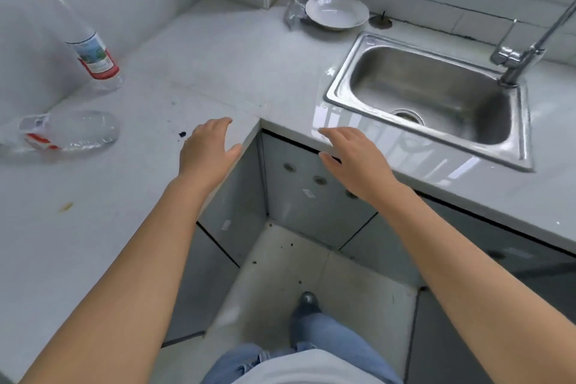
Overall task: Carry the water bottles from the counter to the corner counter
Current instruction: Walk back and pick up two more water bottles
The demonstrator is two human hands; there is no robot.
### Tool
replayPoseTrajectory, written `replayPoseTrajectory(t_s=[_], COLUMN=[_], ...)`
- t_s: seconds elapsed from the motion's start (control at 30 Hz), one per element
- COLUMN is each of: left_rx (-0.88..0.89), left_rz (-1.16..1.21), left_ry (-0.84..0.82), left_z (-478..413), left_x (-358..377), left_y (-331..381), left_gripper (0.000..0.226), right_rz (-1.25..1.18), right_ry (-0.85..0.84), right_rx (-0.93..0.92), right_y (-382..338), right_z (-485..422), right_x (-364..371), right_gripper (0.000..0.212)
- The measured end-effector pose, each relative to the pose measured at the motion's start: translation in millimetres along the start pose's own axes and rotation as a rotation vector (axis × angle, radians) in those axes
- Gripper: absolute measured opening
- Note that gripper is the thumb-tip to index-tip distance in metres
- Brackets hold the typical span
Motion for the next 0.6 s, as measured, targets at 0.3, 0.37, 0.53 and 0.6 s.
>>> replayPoseTrajectory(t_s=[0.3, 0.37, 0.53, 0.6], left_rx=[-0.265, -0.329, -0.462, -0.502], left_rz=[-0.016, -0.015, -0.034, -0.050], left_ry=[0.111, 0.133, 0.187, 0.209], left_z=[-14, -12, -2, 0], left_x=[-22, -28, -45, -53], left_y=[-32, -47, -89, -106], left_gripper=[0.052, 0.052, 0.053, 0.052], right_rz=[-0.044, -0.071, -0.110, -0.108], right_ry=[-0.087, -0.107, -0.133, -0.145], right_rx=[-0.273, -0.323, -0.449, -0.515], right_y=[-5, -17, -60, -79], right_z=[-86, -105, -146, -159], right_x=[10, 17, 35, 43], right_gripper=[0.043, 0.043, 0.044, 0.045])
Point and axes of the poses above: each hand's wrist, its own z-axis away from the middle knuckle, its own x-axis out of the palm, y = z × x, the point moved 5 cm from there along -z, towards the middle knuckle, and after that the axes turned 4 degrees about -x, right-handed, at the moved point
